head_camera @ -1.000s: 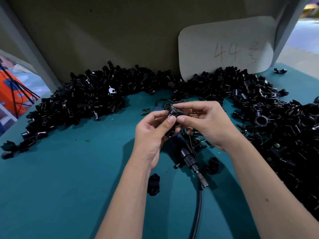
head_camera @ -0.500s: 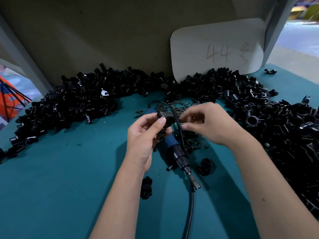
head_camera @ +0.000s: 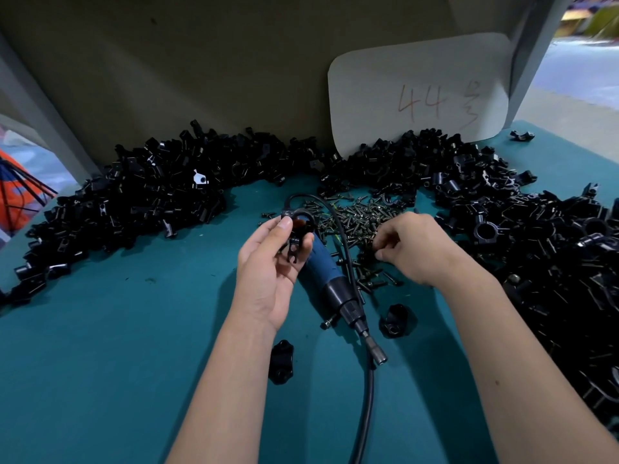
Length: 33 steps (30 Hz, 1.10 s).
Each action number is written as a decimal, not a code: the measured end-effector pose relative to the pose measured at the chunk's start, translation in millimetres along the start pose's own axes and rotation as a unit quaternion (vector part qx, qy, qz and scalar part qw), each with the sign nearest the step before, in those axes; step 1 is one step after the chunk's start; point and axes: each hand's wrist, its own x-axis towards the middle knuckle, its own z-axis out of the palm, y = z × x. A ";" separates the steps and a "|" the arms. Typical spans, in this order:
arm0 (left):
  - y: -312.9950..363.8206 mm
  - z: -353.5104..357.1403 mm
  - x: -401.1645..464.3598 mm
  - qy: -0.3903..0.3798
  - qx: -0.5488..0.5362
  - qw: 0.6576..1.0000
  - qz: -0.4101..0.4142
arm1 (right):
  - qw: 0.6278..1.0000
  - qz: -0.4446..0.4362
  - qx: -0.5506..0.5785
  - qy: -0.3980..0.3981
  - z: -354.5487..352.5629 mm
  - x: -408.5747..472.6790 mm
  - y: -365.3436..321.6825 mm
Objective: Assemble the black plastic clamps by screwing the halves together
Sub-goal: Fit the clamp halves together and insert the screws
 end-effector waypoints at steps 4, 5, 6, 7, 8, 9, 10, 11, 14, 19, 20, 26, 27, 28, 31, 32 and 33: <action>-0.8 -2.4 1.9 -0.012 0.009 1.000 0.002 | 0.999 0.015 0.035 0.025 -4.3 -2.9 1.6; -1.5 -3.0 2.7 -0.018 0.026 0.999 0.008 | 0.996 0.020 0.080 0.040 -6.3 -3.7 0.9; -2.7 -3.2 3.5 -0.025 0.052 0.998 0.020 | 0.989 0.021 0.140 0.053 -8.1 -4.6 -1.4; -4.2 -3.1 4.1 -0.033 0.085 0.995 0.039 | 0.977 0.014 0.201 0.065 -10.3 -5.6 -4.9; -6.1 -3.0 4.7 -0.041 0.122 0.990 0.063 | 0.965 -0.003 0.254 0.073 -12.1 -6.2 -9.5; -8.3 -2.8 5.5 -0.047 0.157 0.982 0.089 | 0.952 -0.024 0.294 0.077 -13.4 -6.6 -14.9; -10.2 -2.8 6.0 -0.054 0.185 0.975 0.111 | 0.942 -0.047 0.323 0.076 -14.2 -7.1 -21.0; -11.2 -2.7 5.9 -0.061 0.207 0.968 0.128 | 0.933 -0.070 0.346 0.069 -13.9 -7.5 -27.9; -13.0 -3.1 3.9 -0.083 0.254 0.952 0.148 | 0.918 -0.116 0.377 0.043 -9.1 -9.0 -45.0; -12.8 -3.0 1.3 -0.100 0.249 0.953 0.142 | 0.932 -0.153 0.325 0.049 -9.3 -8.9 -49.9; -12.4 -3.1 1.0 -0.106 0.250 0.952 0.143 | 0.931 -0.152 0.328 0.046 -10.5 -9.3 -48.6; -10.6 -2.0 -0.9 -0.125 0.258 0.948 0.136 | 0.934 -0.163 0.313 0.047 -7.6 -8.2 -44.9; -10.3 -1.7 -0.9 -0.128 0.258 0.948 0.136 | 0.933 -0.169 0.314 0.053 -5.7 -7.8 -46.1; -10.3 -1.6 -1.0 -0.129 0.253 0.949 0.135 | 0.930 -0.176 0.315 0.065 -3.2 -7.5 -47.6; -12.7 0.9 -1.7 -0.117 0.205 0.964 0.125 | 0.916 -0.196 0.334 0.106 4.9 -7.0 -52.3; -13.4 2.2 -1.9 -0.108 0.181 0.971 0.114 | 0.909 -0.201 0.351 0.104 6.3 -6.8 -52.5; -14.0 3.6 -1.9 -0.098 0.157 0.978 0.101 | 0.901 -0.203 0.371 0.095 7.3 -6.5 -52.0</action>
